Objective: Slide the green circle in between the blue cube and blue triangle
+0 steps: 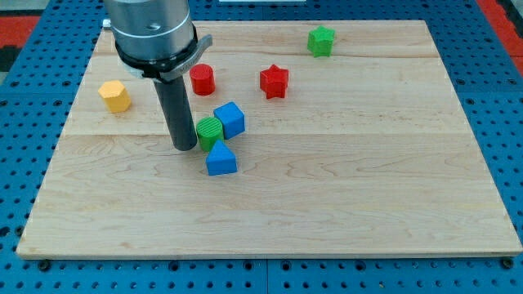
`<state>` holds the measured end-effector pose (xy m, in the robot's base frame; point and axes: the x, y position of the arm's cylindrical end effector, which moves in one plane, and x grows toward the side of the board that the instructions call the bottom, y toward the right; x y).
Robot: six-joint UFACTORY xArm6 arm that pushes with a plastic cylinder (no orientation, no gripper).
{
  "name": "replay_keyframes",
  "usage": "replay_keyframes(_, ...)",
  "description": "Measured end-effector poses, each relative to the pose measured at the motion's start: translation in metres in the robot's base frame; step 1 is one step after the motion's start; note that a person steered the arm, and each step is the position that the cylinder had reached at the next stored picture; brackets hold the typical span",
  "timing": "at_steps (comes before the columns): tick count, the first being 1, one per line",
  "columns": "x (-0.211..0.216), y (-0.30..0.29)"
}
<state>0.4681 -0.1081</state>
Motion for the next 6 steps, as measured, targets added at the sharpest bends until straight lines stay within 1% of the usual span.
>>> replay_keyframes(1, 0.014, 0.002)
replay_keyframes(2, 0.011, -0.023)
replay_keyframes(3, -0.019, -0.019)
replay_keyframes(4, -0.028, -0.005)
replay_keyframes(5, -0.028, -0.003)
replay_keyframes(6, -0.026, 0.014)
